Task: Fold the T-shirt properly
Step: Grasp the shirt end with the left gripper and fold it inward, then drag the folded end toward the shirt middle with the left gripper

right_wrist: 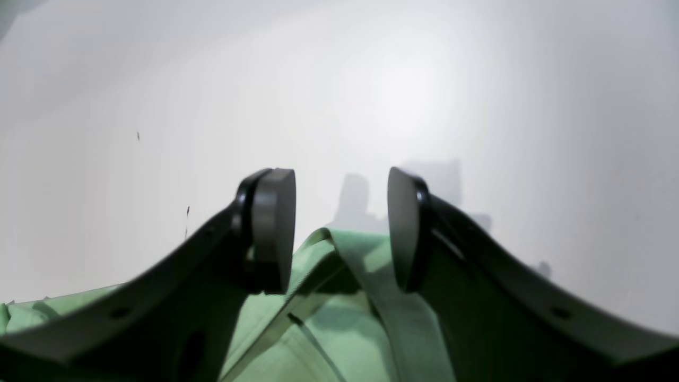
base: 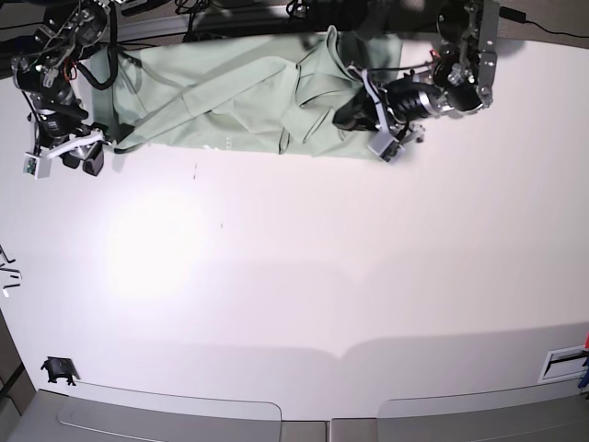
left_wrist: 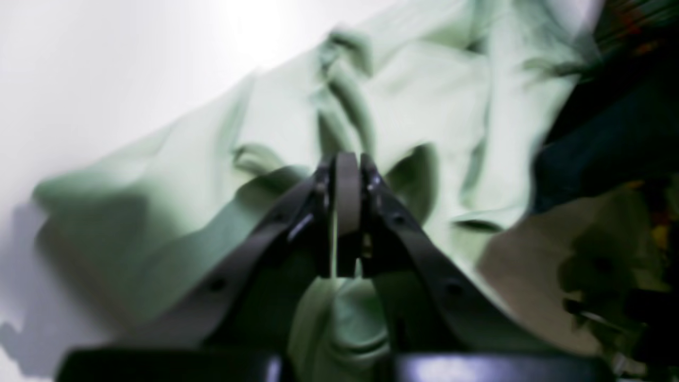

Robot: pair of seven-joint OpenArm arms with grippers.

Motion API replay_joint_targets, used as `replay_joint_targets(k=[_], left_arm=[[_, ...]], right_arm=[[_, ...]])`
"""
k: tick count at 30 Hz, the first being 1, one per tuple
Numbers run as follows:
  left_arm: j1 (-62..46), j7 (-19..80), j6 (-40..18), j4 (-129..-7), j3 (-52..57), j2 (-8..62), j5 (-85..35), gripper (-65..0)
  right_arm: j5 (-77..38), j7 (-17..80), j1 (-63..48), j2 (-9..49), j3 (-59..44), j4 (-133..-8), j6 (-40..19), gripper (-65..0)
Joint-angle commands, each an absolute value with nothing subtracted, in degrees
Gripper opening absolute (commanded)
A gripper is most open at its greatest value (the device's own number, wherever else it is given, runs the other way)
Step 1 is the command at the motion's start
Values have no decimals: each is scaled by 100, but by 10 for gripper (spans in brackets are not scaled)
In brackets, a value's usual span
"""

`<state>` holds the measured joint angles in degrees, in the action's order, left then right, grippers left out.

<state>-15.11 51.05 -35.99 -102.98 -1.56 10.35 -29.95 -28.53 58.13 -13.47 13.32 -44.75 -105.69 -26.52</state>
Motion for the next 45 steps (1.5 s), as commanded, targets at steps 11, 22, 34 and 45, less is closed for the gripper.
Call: replay_joint_targets(k=[11,22,34,45], left_arm=[[-1476,4637,-2842,-10368,-209,1035,-2058,-650],[-1170,4451,-2351,-10123,-1168,1031,-1798,-650],[-821,4383,-2353,-10121,-1942,414,-2003,-650],[-134,4294,-2351,-10123,-2624,3,-1796,-650]], right_arm=[[-2917,5699,-1302,1426,-4499,-10643,-2652,-387],[-2917,5712,-1302,1424,-4499,-10643,-2652,-387],[-2919,5741,-1302,1413,-4499,-10643,-2652,-387],[-2915,5747,-1302,1413,-4499,-10643,-2655,-387]])
